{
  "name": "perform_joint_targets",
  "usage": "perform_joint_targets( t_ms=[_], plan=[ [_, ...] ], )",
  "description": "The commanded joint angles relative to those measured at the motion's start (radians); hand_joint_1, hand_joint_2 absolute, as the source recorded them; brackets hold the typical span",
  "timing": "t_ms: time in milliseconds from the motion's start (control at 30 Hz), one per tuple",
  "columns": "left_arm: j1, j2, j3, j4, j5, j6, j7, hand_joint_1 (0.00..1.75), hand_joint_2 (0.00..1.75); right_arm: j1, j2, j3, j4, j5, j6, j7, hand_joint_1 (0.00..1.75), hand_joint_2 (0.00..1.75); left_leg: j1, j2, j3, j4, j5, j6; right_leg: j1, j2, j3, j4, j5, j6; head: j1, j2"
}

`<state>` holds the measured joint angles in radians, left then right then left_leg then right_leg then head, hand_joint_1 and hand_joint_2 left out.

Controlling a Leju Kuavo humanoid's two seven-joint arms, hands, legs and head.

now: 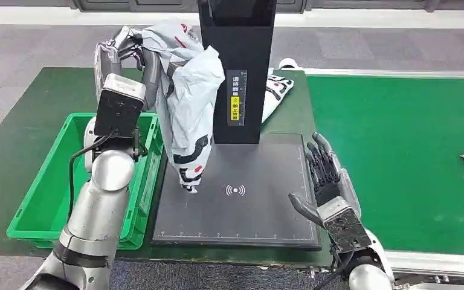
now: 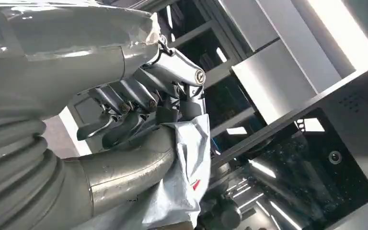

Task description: Moved the parcel from conveyor to table for the left to box.

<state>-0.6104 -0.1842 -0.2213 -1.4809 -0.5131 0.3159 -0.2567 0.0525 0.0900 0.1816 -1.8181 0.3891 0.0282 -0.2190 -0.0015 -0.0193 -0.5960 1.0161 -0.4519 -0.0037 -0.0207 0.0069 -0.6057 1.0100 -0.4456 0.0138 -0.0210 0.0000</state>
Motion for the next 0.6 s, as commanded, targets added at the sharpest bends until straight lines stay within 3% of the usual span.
perform_joint_targets(
  t_ms=[33, 300, 400, 600],
  plan=[
    [-0.142, 0.068, 0.054, 0.121, -0.095, 0.089, 0.061, 1.75, 1.75, 0.039, -0.046, -0.053, 0.045, -0.019, -0.017, 0.003, 0.0, 1.75, 0.001, 0.001, 0.001, 0.0, 0.0, 0.0, 0.002, -0.001, 0.002, -0.001, 0.0, -0.001, 0.0, 0.0],
    [-0.233, 0.148, 0.175, 0.296, -0.269, 0.154, 0.164, 1.75, 1.75, 0.084, -0.07, -0.052, 0.006, -0.038, -0.047, 0.014, 0.0, 1.75, 0.002, 0.002, 0.002, -0.001, 0.0, -0.001, 0.002, -0.001, 0.003, -0.002, 0.0, -0.002, 0.0, 0.0],
    [-0.228, 0.194, 0.231, 0.377, -0.315, 0.163, 0.179, 1.75, 1.75, 0.107, -0.074, -0.057, -0.02, -0.04, -0.057, 0.025, 0.0, 1.75, 0.002, 0.003, 0.003, -0.001, 0.0, -0.001, 0.003, 0.0, 0.003, -0.002, 0.0, -0.002, 0.0, 0.0],
    [-0.173, 0.218, 0.29, 0.377, -0.331, 0.154, 0.159, 1.75, 1.75, 0.137, -0.077, -0.066, -0.05, -0.041, -0.065, 0.028, 0.0, 1.75, 0.0, 0.004, 0.003, -0.002, 0.0, -0.001, 0.0, 0.003, 0.002, -0.001, 0.0, -0.001, 0.0, 0.0]
  ],
)
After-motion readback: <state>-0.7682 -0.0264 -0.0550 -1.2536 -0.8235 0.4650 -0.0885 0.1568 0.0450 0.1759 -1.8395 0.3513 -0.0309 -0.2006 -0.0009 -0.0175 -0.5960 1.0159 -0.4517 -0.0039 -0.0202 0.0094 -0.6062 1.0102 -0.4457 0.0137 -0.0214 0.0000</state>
